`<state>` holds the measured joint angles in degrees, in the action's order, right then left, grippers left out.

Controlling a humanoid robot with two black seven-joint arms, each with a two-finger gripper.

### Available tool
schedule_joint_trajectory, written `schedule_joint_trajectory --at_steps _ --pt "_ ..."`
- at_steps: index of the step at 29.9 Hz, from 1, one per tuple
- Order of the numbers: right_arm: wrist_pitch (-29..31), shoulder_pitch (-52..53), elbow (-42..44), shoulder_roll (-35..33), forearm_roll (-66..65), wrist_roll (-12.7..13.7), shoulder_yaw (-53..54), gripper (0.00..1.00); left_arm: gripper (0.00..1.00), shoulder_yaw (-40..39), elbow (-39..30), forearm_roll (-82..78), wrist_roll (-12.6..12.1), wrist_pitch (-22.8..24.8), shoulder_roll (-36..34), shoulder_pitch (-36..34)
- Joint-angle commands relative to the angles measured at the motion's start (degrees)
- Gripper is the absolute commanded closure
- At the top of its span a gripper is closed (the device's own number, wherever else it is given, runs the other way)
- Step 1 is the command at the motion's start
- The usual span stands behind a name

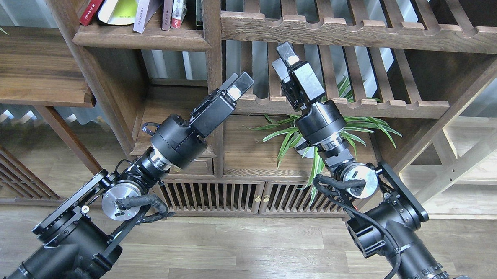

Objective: Organize books on shelf

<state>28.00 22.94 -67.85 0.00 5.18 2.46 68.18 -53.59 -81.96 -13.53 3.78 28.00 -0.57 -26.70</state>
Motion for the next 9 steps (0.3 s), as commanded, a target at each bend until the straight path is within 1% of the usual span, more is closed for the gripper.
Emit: schedule_joint_trajectory --at_steps 1,9 --pt "0.0 0.0 0.0 0.0 0.0 0.0 -0.1 0.05 0.01 -0.1 0.0 0.0 0.0 0.0 0.0 -0.1" --pt "0.0 -1.1 0.0 0.0 0.3 -0.3 0.0 0.03 0.01 -0.1 0.0 0.0 0.0 0.0 -0.1 0.1"
